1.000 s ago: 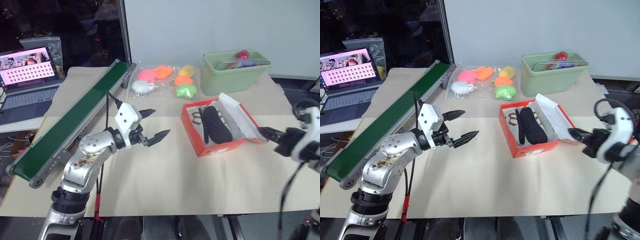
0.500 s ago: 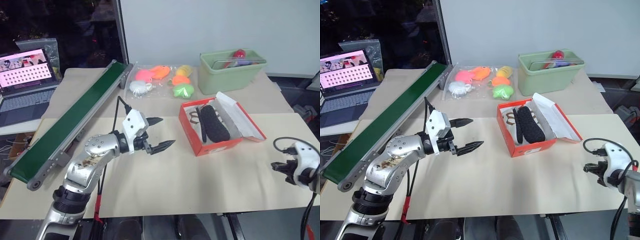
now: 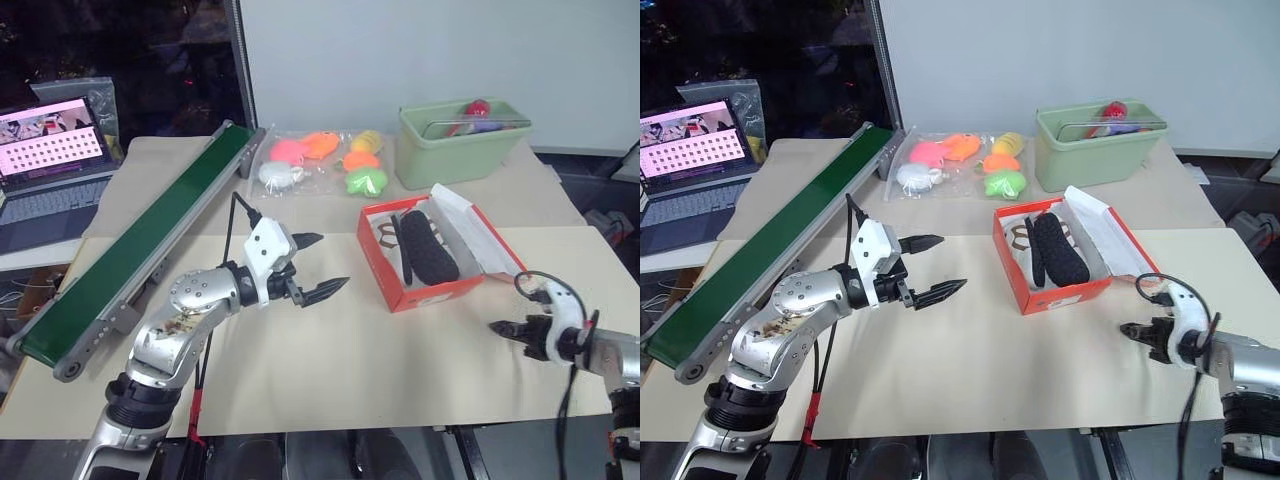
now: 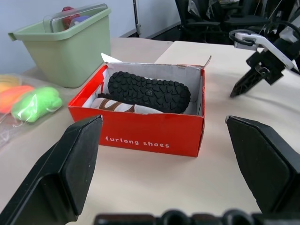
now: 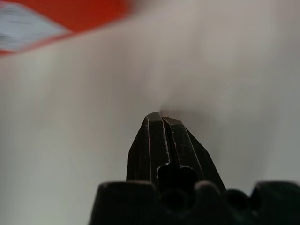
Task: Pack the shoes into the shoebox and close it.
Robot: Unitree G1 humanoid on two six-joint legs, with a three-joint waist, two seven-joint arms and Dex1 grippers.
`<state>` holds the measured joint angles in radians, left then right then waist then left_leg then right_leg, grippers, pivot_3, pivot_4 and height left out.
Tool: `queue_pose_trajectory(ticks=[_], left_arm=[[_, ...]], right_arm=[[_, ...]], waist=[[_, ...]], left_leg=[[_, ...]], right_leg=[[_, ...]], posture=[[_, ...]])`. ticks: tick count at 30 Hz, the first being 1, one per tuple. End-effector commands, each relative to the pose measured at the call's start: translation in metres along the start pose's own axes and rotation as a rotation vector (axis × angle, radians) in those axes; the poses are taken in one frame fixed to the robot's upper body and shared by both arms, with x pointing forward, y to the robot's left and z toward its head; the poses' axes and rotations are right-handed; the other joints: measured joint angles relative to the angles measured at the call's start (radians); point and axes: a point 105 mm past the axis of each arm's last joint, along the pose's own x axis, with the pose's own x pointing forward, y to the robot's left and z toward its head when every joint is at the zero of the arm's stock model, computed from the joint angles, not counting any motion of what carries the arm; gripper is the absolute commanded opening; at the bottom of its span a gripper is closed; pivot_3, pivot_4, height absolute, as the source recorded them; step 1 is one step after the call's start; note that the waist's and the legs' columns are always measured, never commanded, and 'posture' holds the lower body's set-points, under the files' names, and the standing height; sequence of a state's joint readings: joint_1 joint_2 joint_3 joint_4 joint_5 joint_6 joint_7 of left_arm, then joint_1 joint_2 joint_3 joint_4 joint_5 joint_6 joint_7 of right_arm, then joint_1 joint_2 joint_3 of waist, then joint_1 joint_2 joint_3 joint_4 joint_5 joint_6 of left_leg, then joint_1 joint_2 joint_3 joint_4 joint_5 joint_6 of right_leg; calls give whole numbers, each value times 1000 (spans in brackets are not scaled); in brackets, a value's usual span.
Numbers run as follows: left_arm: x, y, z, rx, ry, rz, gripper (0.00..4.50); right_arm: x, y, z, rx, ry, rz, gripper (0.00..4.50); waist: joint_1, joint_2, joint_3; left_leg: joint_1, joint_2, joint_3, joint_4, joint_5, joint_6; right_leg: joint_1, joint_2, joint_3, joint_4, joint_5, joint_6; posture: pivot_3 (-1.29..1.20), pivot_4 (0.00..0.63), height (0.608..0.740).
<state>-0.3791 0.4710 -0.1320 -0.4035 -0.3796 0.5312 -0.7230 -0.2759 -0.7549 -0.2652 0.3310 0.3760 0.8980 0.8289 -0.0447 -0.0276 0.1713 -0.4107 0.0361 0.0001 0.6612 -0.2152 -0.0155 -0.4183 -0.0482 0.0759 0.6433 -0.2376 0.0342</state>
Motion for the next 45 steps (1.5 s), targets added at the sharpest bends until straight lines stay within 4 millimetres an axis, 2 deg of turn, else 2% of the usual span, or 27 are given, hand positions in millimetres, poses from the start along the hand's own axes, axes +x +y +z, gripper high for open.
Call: queue_pose_trajectory(ticks=[1, 5, 7, 10, 12, 20, 26, 33, 38, 42, 45], left_arm=[[-3, -4, 14, 24, -43, 7, 4500], [-6, -9, 14, 11, -39, 12, 4500], [-7, -10, 14, 8, -36, 15, 4500], [-7, -8, 16, 11, -36, 19, 4500], [-7, -6, 17, 14, -38, 23, 4500], [-7, -6, 18, 17, -39, 25, 4500], [-7, -3, 20, 20, -44, 33, 4500], [-8, 2, 26, 35, -48, 41, 4500], [-11, 5, 28, 41, -45, 51, 4500], [-11, 7, 27, 45, -40, 58, 4500], [-11, 7, 27, 47, -40, 59, 4500]], right_arm=[[0, 13, 35, 92, -138, 32, 19], [3, 14, 58, 122, -241, -15, 19], [4, 2, 66, 109, -279, -125, 19], [3, -13, 62, 76, -265, -259, 19], [3, -16, 60, 41, -247, -310, 19], [1, -14, 64, -25, -241, -429, 19], [18, -14, 93, -178, -294, -542, 19], [36, -20, 112, -215, -329, -591, 19], [52, -8, 119, -211, -346, -523, 19], [67, 33, 130, -128, -424, -286, 19], [68, 47, 131, -115, -461, -216, 19]], waist=[[0, 0, 0], [4, 0, 0], [5, 0, 0], [7, 0, 0], [8, 0, 0], [-1, 0, 0], [-3, 0, 0], [0, 0, 0], [-5, 0, 0], [-18, 0, 0], [-28, 0, 0]], left_leg=[[0, 0, 0, 0, 0, 0], [-1, 0, 0, 0, 0, 0], [-2, 0, 0, 0, 0, 0], [-3, -1, 0, 0, 0, 0], [-3, -1, 0, 0, 0, 0], [-3, -1, 0, 0, 0, 0], [-2, -1, 1, 0, 0, 0], [-3, -2, 1, 0, 0, 0], [-3, -2, 1, 0, 0, 0], [-3, -1, 0, 0, 0, 0], [-3, -1, 0, 0, 0, 0]], right_leg=[[0, 0, 0, 0, 0, 0], [-1, 0, 0, 0, 0, 0], [-2, 0, 0, 0, 0, 0], [-2, -1, 0, 0, 0, 0], [-2, -1, -1, 0, 0, 0], [-2, -1, 0, 1, 0, 0], [-2, -1, 0, 1, 0, 0], [-3, -2, 0, 0, 0, 0], [-3, -2, 0, 0, 0, 0], [-2, -2, 0, 1, 0, 0], [-3, -2, 1, 2, 0, 0]], posture=[[0, 150, 729], [0, 150, 729], [0, 150, 729], [0, 150, 729], [0, 150, 729], [0, 150, 729], [0, 150, 729], [0, 150, 729], [0, 150, 729], [0, 150, 729], [0, 150, 729]])
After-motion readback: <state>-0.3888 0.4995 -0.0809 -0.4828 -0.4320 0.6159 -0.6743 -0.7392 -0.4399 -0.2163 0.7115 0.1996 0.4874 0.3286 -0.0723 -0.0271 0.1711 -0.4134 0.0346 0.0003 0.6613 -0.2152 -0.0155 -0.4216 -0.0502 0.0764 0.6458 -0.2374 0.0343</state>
